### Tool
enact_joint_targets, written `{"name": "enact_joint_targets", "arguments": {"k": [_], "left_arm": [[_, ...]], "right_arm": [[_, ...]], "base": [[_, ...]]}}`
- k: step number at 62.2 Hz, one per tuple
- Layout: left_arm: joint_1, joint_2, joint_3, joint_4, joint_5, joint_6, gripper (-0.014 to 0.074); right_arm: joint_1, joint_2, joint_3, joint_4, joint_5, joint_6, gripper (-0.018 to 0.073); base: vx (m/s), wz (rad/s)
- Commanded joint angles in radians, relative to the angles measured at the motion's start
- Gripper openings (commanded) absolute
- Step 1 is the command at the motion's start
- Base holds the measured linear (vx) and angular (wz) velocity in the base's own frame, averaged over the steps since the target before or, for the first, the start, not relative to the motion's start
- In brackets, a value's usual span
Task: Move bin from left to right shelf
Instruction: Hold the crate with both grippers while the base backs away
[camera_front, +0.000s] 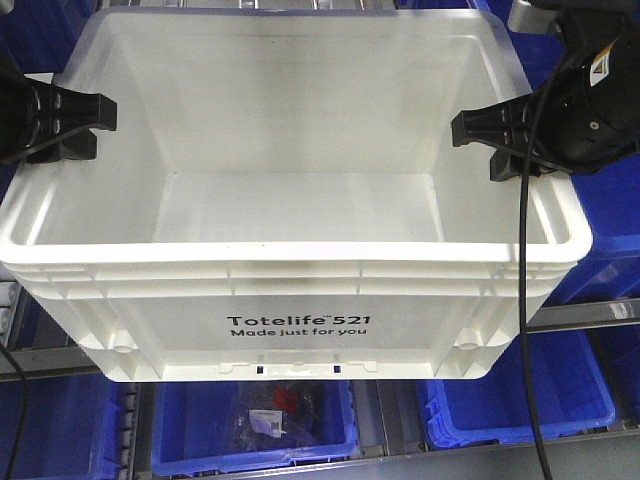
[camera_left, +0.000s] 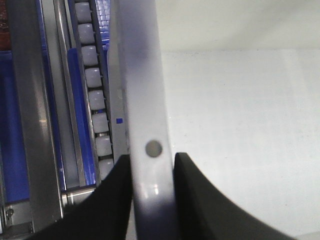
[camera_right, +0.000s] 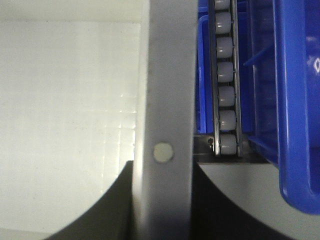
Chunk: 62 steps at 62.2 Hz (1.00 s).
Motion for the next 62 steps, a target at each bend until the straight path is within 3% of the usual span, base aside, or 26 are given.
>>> {"name": "enact_joint_targets", "arguments": {"k": [1,62], "left_arm": [[-0.003,-0.043,-0.036,0.031,-0.091,0.017,0.0152],[-0.003,-0.043,-0.036,0.031,-0.091,0.017,0.0152]], "right_arm": [[-0.008,-0.053,-0.037,-0.047,-0.095,0.0,0.0029],[-0.008,-0.053,-0.037,-0.047,-0.095,0.0,0.0029]], "base": [[-0.08,-0.03],[-0.11,-0.06]]}}
